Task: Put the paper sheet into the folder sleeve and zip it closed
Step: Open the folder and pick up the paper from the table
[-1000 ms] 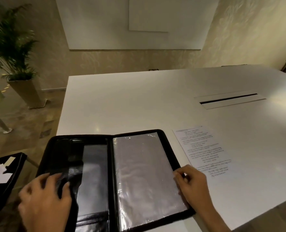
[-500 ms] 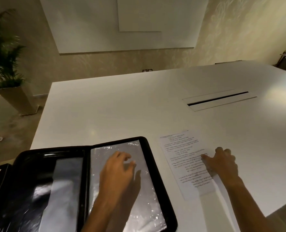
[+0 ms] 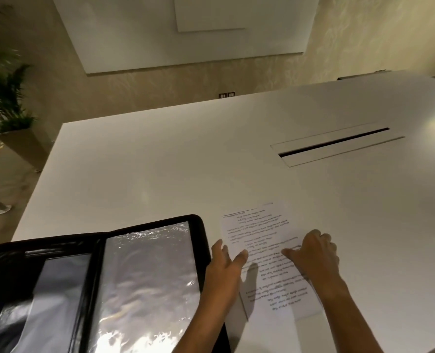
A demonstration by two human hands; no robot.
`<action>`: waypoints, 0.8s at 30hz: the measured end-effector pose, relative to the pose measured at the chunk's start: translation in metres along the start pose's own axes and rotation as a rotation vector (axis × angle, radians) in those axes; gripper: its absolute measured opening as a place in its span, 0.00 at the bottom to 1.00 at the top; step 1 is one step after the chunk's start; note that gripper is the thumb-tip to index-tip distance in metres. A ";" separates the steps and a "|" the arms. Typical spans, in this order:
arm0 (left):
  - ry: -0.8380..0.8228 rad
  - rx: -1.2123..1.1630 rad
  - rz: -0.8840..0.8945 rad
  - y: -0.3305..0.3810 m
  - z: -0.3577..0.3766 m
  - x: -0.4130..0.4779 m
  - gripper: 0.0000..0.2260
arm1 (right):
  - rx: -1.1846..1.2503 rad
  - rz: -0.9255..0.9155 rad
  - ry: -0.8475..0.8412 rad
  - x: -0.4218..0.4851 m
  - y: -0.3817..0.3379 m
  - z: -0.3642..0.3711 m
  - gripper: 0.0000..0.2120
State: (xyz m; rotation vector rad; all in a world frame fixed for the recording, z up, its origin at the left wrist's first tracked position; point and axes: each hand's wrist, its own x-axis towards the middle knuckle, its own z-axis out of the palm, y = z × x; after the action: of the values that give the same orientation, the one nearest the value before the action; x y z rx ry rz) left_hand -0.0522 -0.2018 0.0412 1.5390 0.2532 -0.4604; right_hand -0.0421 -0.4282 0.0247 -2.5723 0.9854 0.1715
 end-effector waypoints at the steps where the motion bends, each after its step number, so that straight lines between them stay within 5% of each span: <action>1: 0.013 -0.038 -0.020 -0.001 0.002 0.002 0.36 | 0.019 0.006 -0.019 0.003 0.001 -0.002 0.42; 9: 0.133 -0.292 -0.139 0.009 0.007 0.020 0.34 | 0.076 -0.015 -0.122 0.018 0.002 -0.011 0.48; 18: 0.184 -0.290 -0.146 0.007 0.024 0.024 0.12 | 0.117 -0.040 -0.115 0.021 0.000 -0.012 0.44; 24: 0.199 -0.302 -0.137 0.005 0.022 0.026 0.16 | 0.110 -0.048 -0.109 0.018 0.003 -0.012 0.39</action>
State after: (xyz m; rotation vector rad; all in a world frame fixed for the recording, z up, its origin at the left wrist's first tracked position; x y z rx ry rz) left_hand -0.0296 -0.2275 0.0344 1.2749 0.5608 -0.3575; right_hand -0.0309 -0.4458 0.0301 -2.4562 0.8682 0.2354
